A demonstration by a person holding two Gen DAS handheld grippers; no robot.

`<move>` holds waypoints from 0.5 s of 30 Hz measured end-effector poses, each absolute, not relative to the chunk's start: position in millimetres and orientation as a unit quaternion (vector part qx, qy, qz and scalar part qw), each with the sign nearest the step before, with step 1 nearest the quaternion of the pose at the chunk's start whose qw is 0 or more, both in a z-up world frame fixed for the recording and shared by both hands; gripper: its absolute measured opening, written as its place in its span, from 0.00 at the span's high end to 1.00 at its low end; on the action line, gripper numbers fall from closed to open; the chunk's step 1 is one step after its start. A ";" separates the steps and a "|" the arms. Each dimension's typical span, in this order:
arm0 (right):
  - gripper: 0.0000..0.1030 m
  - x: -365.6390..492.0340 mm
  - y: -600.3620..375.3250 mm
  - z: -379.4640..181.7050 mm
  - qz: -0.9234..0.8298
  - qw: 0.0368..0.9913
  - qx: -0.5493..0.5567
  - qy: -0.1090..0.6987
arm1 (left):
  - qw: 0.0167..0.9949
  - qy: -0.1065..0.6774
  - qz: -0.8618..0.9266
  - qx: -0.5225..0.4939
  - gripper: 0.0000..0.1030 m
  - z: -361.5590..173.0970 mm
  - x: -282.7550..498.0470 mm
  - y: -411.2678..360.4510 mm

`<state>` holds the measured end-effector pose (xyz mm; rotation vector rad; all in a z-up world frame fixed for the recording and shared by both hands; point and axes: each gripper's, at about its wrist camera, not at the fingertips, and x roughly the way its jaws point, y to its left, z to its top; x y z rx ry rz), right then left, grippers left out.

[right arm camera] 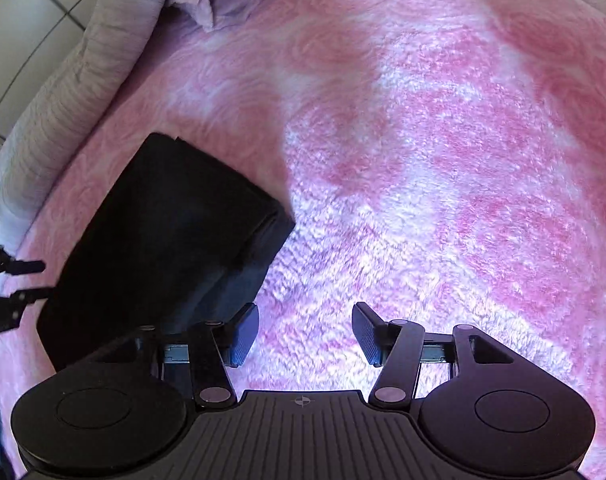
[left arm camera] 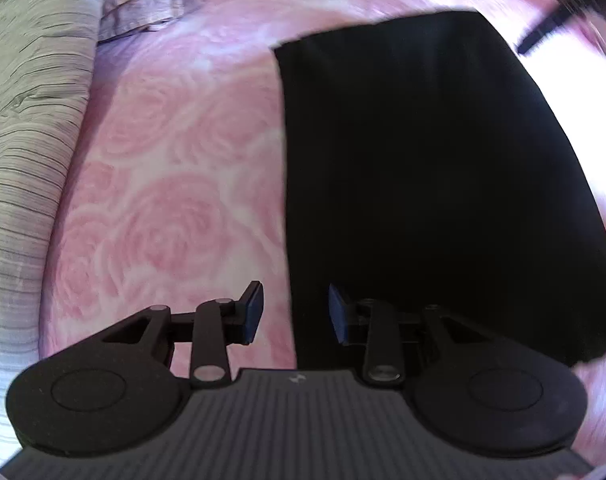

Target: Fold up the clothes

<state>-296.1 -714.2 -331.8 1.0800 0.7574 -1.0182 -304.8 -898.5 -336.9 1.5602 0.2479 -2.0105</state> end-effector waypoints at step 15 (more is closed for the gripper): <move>0.46 -282.4 -678.8 -316.6 -0.437 0.681 0.443 0.386 | 0.187 -0.118 -0.746 0.628 0.56 -354.4 -287.6 -782.2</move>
